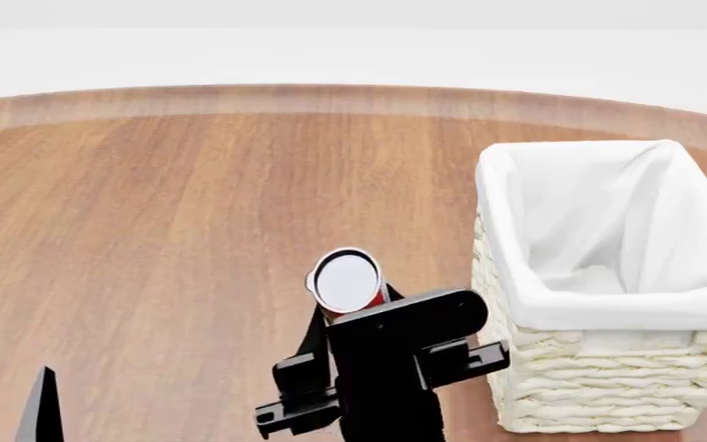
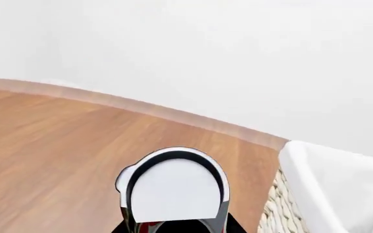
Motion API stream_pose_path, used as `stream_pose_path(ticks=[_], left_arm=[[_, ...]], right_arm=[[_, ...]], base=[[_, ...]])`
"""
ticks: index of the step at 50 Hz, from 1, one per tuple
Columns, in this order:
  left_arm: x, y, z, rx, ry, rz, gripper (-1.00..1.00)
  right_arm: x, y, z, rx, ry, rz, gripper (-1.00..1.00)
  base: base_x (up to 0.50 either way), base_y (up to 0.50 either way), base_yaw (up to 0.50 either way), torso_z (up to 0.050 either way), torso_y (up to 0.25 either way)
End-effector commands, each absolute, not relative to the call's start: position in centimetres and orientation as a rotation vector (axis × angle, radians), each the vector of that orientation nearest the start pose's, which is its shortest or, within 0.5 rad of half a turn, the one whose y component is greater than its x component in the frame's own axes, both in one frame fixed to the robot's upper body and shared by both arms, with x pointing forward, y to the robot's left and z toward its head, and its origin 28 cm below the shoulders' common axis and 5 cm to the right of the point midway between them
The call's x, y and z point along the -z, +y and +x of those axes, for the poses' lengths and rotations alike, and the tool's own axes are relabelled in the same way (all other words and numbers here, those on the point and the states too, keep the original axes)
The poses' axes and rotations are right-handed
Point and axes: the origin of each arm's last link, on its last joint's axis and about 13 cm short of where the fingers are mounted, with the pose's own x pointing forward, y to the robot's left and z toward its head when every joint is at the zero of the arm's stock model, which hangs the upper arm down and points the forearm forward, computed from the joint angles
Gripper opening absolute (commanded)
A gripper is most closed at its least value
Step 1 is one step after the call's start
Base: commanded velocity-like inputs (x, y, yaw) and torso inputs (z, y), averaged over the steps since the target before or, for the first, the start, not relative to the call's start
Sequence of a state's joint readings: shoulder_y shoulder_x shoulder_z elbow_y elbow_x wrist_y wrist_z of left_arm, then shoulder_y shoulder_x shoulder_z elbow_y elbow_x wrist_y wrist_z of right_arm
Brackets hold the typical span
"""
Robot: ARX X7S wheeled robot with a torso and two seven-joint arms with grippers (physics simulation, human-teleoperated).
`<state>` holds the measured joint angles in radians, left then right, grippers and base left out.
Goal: Pick up the tomato sauce, and put it in the basket.
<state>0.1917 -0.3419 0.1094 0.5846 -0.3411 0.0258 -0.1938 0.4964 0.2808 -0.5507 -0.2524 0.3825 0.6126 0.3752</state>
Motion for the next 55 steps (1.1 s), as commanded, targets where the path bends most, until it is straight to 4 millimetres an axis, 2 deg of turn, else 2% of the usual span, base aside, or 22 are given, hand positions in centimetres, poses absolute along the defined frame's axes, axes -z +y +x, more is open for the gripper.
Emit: stream_pose_path(ticks=[1,14,21,32,42,55], left_arm=[[-10.1,22.7,16.0,0.096,-0.336,-0.1,1.0],[-10.0,22.6,15.9,0.1,-0.336,-0.102,1.0],[-10.1,22.6,15.9,0.1,-0.337,-0.105,1.0],[-10.2,22.6,15.8,0.101,-0.339,-0.102,1.0],[-10.0,22.5,15.9,0.104,-0.334,-0.102,1.0],[-10.0,22.5,15.9,0.101,-0.331,-0.102,1.0]], right_arm=[[-14.1,-5.5,30.3,-0.219,-0.017,-0.19,-1.0],[-17.9,-7.1,34.1,-0.177,-0.029,-0.175,-1.0],[-20.1,-7.8,35.2,-0.147,-0.052,-0.172,-1.0],[-22.4,-9.3,37.1,-0.089,-0.07,-0.173,-1.0],[-23.6,-11.5,38.1,0.008,-0.072,-0.135,-1.0],[-22.5,-14.4,39.3,0.124,-0.006,-0.096,-1.0]], base=[[0.0,0.0,0.0,0.0,0.0],[0.0,0.0,0.0,0.0,0.0],[0.0,0.0,0.0,0.0,0.0],[0.0,0.0,0.0,0.0,0.001],[0.0,0.0,0.0,0.0,0.0],[0.0,0.0,0.0,0.0,0.0]])
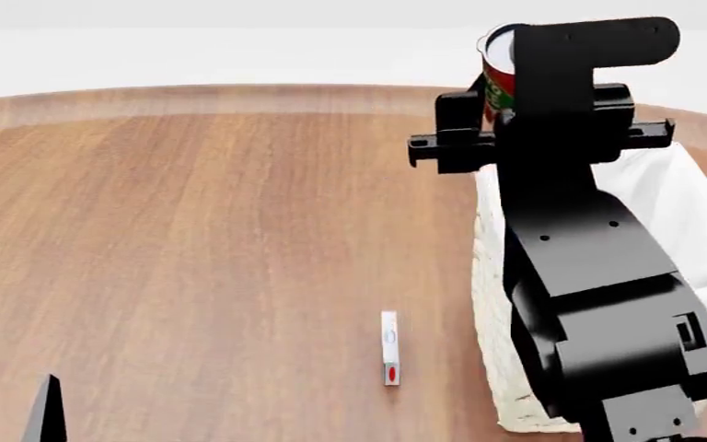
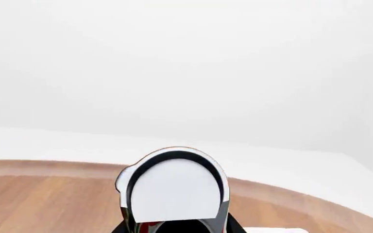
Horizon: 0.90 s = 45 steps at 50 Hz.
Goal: Pick up the tomato sauce, and put it in the basket.
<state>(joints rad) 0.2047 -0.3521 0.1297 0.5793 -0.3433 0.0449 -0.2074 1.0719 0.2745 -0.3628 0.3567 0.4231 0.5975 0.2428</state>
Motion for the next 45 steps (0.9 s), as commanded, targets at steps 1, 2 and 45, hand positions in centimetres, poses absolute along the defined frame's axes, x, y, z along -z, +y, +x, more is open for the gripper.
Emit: stream_pose_path(ticks=[1,2,45], left_arm=[[-10.0,22.5,15.8,0.102,-0.332,-0.102,1.0],[-10.1,22.5,15.8,0.102,-0.332,-0.102,1.0],[-9.3,22.5,16.0,0.099,-0.318,-0.089,1.0]], right_arm=[[-22.5,-14.4,39.3,0.126,-0.004,-0.098,-1.0],[-22.6,-14.5,39.4,0.13,-0.002,-0.096,-1.0],[-19.9,-17.6,42.2,0.231,0.293,-0.092,-1.0]], base=[[0.0,0.0,0.0,0.0,0.0],[0.0,0.0,0.0,0.0,0.0],[0.0,0.0,0.0,0.0,0.0]])
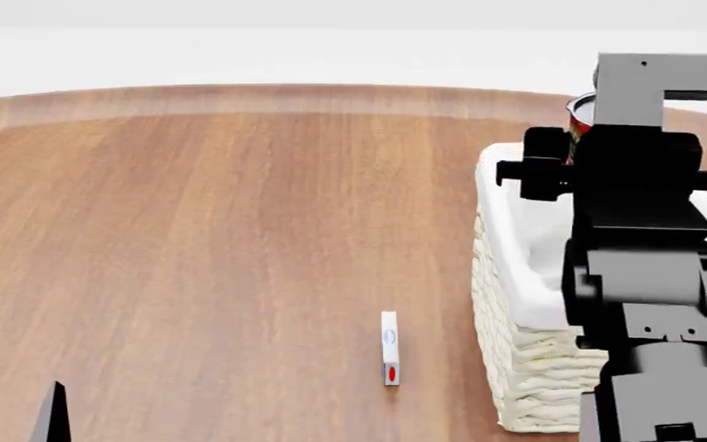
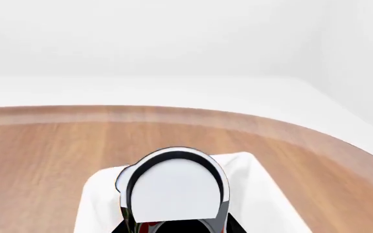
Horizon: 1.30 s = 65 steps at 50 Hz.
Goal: Pick up the tomato sauce, and put it in the basket.
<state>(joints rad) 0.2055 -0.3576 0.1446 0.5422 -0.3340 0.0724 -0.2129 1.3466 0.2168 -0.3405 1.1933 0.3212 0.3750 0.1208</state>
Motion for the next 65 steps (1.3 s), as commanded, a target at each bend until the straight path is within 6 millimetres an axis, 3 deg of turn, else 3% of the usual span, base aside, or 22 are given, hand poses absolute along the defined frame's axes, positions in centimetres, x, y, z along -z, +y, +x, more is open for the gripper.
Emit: stream_pose_path(ticks=[1,31,32,42,54,57,60,65], left_arm=[[-9.3,22.5,16.0,0.097,-0.319,-0.09,1.0],[-8.9,22.6,16.1,0.095,-0.311,-0.092,1.0],[-8.9,22.6,16.1,0.095,-0.31,-0.093,1.0],[-9.0,22.6,16.0,0.093,-0.31,-0.093,1.0],[-9.0,22.5,16.0,0.096,-0.308,-0.092,1.0],[-9.0,22.5,16.0,0.096,-0.31,-0.091,1.0],[-9.0,22.5,15.9,0.097,-0.308,-0.093,1.0],[-8.7,22.5,15.8,0.099,-0.304,-0.093,1.0]], right_arm=[[-19.8,-17.7,42.1,0.238,0.3,-0.093,-1.0],[-17.8,-18.5,41.3,0.288,0.404,-0.084,-1.0],[-17.8,-18.4,41.3,0.291,0.405,-0.082,1.0],[-18.8,-18.4,41.5,0.296,0.38,-0.075,1.0],[-22.4,-16.8,42.8,0.224,0.165,-0.114,1.0],[-22.9,-15.6,41.3,0.177,0.14,-0.14,1.0],[-25.3,-13.4,39.0,0.109,0.004,-0.181,1.0],[-26.3,-11.3,36.4,0.033,-0.082,-0.229,1.0]], base=[[0.0,0.0,0.0,0.0,0.0],[0.0,0.0,0.0,0.0,0.0],[0.0,0.0,0.0,0.0,0.0],[0.0,0.0,0.0,0.0,0.0],[0.0,0.0,0.0,0.0,0.0],[0.0,0.0,0.0,0.0,0.0],[0.0,0.0,0.0,0.0,0.0],[0.0,0.0,0.0,0.0,0.0]])
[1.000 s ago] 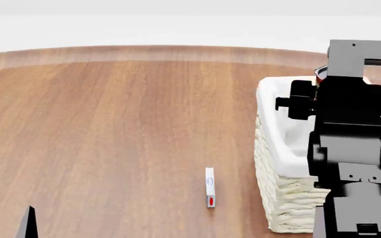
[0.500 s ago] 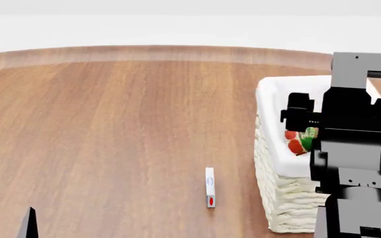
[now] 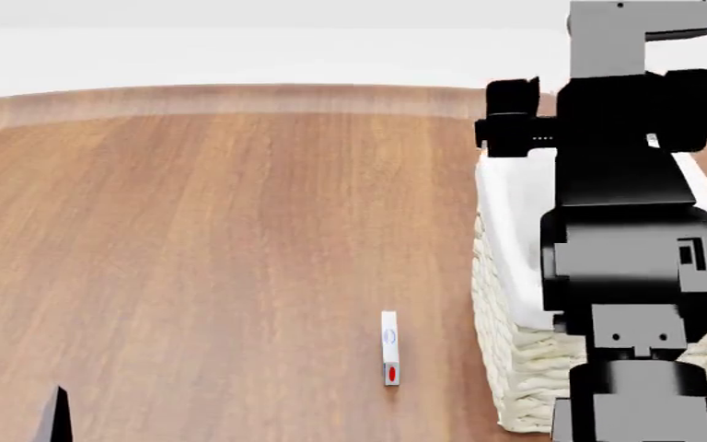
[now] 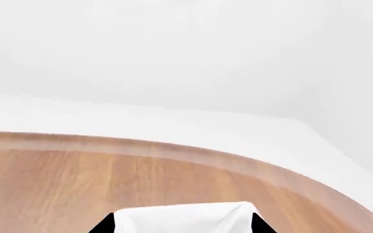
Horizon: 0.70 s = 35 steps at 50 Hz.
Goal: Pick up the tomato sauce, and put it in the basket.
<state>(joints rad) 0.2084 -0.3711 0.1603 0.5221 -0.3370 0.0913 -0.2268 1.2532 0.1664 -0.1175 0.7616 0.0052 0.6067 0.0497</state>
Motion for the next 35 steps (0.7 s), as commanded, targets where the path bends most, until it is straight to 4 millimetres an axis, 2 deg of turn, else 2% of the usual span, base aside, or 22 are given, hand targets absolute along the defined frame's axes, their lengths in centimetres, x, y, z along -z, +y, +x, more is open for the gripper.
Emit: stream_pose_path(ticks=[1,7,15,20,22,23,24,30,32,35], left_arm=[[-8.7,22.5,15.8,0.099,-0.303,-0.095,1.0],[-9.0,22.5,15.7,0.097,-0.309,-0.098,1.0],[-8.8,22.4,15.6,0.101,-0.305,-0.097,1.0],[-8.8,22.4,15.7,0.103,-0.305,-0.096,1.0],[-8.5,22.3,15.8,0.105,-0.301,-0.096,1.0],[-8.5,22.3,15.8,0.105,-0.301,-0.096,1.0],[-8.4,22.3,15.8,0.104,-0.299,-0.099,1.0],[-8.3,22.3,15.9,0.104,-0.296,-0.096,1.0],[-8.3,22.3,15.9,0.105,-0.296,-0.097,1.0],[-8.1,22.2,16.0,0.107,-0.291,-0.094,1.0]], right_arm=[[-26.5,-10.8,35.8,0.02,-0.104,-0.236,1.0],[-26.5,-8.3,32.4,-0.048,-0.184,-0.273,1.0],[-23.5,-5.8,28.2,-0.044,-0.266,-0.31,1.0],[-20.3,-3.9,25.8,-0.066,-0.281,-0.378,1.0],[-18.0,-2.8,24.5,-0.098,-0.303,-0.416,1.0],[-17.9,-2.8,24.5,-0.098,-0.303,-0.416,1.0],[-16.9,-2.3,24.1,-0.087,-0.365,-0.412,1.0],[-13.2,-1.2,22.4,-0.125,-0.375,-0.417,1.0],[-10.7,-0.7,21.6,-0.145,-0.354,-0.418,1.0],[-8.3,-0.4,21.1,-0.152,-0.327,-0.433,1.0]], base=[[0.0,0.0,0.0,0.0,0.0],[0.0,0.0,0.0,0.0,0.0],[0.0,0.0,0.0,0.0,0.0],[0.0,0.0,0.0,0.0,0.0],[0.0,0.0,0.0,0.0,0.0],[0.0,0.0,0.0,0.0,0.0],[0.0,0.0,0.0,0.0,0.0],[0.0,0.0,0.0,0.0,0.0],[0.0,0.0,0.0,0.0,0.0],[0.0,0.0,0.0,0.0,0.0]])
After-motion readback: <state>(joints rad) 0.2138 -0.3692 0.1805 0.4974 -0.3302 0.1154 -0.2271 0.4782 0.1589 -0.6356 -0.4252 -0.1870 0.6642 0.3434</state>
